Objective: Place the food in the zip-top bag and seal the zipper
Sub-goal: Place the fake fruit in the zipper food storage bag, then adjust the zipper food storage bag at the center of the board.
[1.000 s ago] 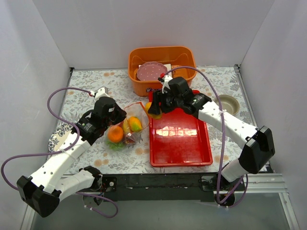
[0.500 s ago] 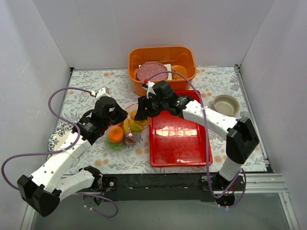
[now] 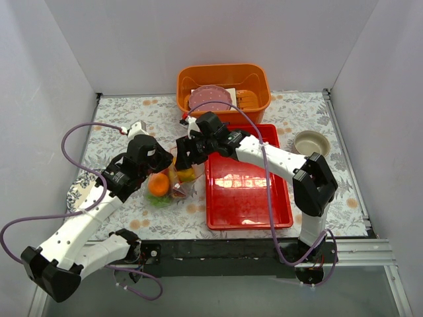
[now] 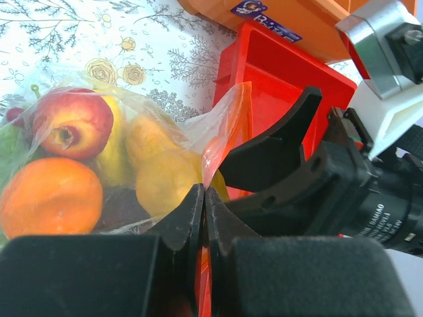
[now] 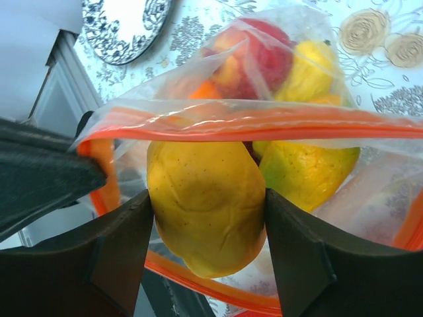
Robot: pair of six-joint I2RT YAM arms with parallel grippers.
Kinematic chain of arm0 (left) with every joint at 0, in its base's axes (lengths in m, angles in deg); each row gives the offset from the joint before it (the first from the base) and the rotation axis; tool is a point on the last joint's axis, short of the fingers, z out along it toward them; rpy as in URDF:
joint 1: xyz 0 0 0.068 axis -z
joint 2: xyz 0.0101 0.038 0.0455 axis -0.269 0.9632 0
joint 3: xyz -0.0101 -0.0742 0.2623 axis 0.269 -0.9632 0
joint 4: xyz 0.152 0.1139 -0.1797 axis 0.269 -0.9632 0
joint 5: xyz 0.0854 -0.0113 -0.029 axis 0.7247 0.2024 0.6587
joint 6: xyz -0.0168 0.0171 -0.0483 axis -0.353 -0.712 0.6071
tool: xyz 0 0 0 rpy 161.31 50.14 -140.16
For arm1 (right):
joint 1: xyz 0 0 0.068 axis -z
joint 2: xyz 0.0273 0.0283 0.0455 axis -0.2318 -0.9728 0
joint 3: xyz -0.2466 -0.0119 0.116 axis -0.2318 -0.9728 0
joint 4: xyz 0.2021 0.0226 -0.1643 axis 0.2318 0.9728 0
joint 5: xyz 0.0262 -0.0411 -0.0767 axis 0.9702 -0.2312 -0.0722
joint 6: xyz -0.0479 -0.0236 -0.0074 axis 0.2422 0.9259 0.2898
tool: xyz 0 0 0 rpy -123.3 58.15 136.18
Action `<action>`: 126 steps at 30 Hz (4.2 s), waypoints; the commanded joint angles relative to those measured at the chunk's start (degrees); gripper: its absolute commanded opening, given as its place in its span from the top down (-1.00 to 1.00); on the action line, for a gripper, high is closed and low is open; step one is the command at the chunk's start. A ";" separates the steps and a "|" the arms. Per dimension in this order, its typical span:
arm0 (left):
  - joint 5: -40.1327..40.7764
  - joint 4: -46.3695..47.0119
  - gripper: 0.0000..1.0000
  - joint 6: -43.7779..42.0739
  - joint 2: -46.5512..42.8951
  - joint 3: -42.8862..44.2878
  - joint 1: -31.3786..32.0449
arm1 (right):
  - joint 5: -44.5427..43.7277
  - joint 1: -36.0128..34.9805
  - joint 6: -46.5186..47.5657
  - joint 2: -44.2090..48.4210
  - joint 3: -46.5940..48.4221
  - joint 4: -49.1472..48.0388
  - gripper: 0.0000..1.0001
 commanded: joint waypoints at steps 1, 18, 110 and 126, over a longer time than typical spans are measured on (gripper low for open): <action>2.02 -0.45 1.00 0.62 -1.55 0.00 -0.32 | 5.73 0.03 1.03 1.66 1.96 -2.33 -0.57; 3.35 -1.15 0.99 0.63 -2.34 0.44 -0.24 | -15.89 6.18 -0.99 17.49 -11.05 0.38 -0.83; -25.66 4.31 -0.64 -5.79 2.24 -1.49 -0.32 | -11.84 9.08 -11.98 18.63 -32.24 -11.48 0.97; -24.07 1.13 -0.76 9.75 -14.27 -11.24 -0.24 | -13.60 9.08 -11.46 20.12 -33.03 -12.01 0.97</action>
